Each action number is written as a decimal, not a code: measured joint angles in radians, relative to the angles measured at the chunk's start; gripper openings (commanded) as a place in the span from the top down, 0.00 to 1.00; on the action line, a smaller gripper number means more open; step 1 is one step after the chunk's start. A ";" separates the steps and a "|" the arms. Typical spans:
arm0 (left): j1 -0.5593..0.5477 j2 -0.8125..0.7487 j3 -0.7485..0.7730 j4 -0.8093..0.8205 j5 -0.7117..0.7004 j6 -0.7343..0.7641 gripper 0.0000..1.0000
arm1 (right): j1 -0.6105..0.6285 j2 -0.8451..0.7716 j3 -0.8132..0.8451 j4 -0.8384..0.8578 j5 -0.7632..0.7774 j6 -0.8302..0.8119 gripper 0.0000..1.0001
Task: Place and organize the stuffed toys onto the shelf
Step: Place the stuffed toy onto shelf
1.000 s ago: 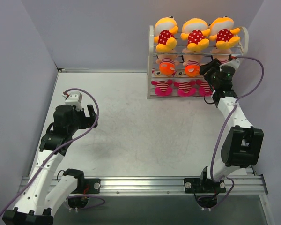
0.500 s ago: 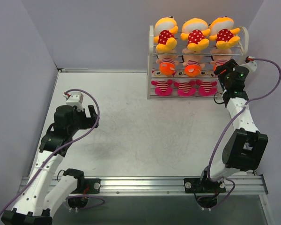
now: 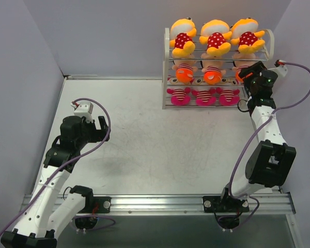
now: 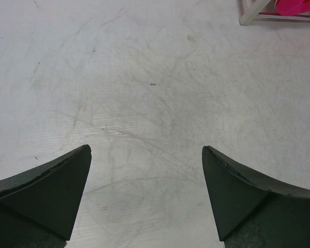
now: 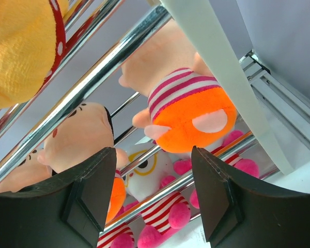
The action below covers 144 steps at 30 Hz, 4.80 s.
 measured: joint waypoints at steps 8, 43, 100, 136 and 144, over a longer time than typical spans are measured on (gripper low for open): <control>-0.005 0.000 0.000 0.000 0.000 0.000 0.03 | 0.000 0.038 0.000 0.026 0.011 0.047 0.40; -0.006 0.008 0.000 -0.002 0.000 0.004 0.03 | -0.006 0.130 -0.027 0.151 0.090 0.164 1.00; -0.006 0.001 0.000 -0.003 0.000 0.008 0.03 | -0.050 0.068 -0.058 0.117 -0.135 0.042 1.00; -0.006 0.000 0.000 -0.003 0.000 0.008 0.03 | -0.042 -0.045 -0.087 0.017 -0.104 -0.002 0.31; -0.006 -0.010 0.000 -0.003 0.000 0.008 0.03 | -0.032 -0.224 -0.095 -0.157 -0.040 -0.045 0.13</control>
